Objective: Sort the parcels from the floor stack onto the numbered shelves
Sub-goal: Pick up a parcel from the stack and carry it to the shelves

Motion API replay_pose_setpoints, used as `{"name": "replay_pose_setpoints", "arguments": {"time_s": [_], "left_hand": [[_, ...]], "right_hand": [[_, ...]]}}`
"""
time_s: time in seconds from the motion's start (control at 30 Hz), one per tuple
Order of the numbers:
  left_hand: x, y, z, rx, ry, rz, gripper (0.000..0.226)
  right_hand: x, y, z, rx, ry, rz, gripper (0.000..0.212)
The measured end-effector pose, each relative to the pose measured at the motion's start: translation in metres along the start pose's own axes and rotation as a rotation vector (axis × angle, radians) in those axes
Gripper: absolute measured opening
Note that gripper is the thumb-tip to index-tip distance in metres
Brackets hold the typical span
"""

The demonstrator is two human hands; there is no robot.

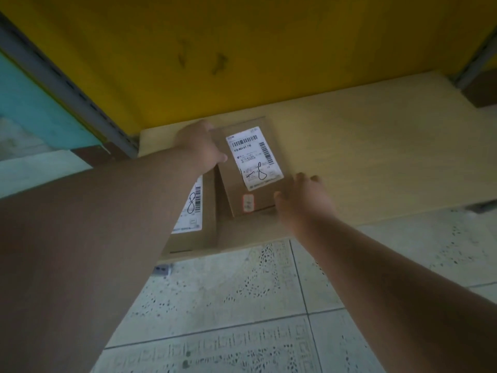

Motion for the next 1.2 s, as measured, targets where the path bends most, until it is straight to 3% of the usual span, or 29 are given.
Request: {"name": "replay_pose_setpoints", "arguments": {"time_s": [0.2, 0.4, 0.6, 0.87, 1.2], "left_hand": [[-0.009, 0.004, 0.061, 0.100, -0.031, 0.009, 0.069], [-0.035, -0.004, 0.175, 0.156, -0.055, 0.103, 0.053], [-0.134, -0.033, 0.328, 0.116, -0.029, 0.083, 0.056], [-0.345, -0.126, 0.545, -0.193, 0.046, 0.215, 0.050], [-0.569, -0.316, 0.750, -0.521, 0.292, 0.293, 0.048]], "right_hand": [[-0.029, -0.022, 0.056, -0.099, 0.022, 0.021, 0.047], [-0.070, -0.058, 0.162, -0.273, 0.100, 0.074, 0.054], [-0.118, -0.120, 0.285, -0.392, 0.038, 0.043, 0.057], [-0.185, -0.312, 0.499, -0.656, -0.114, 0.094, 0.050], [-0.124, -0.579, 0.716, -1.040, -0.364, 0.020, 0.054]]}}
Point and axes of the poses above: each hand's wrist, its own z-axis away from the middle knuckle, its own x-axis out of the palm, y = z × x, the point moved 8 cm from there along -z, towards the middle knuckle, and after that the axes turned 3 degrees about -x, right-handed, at the moved point
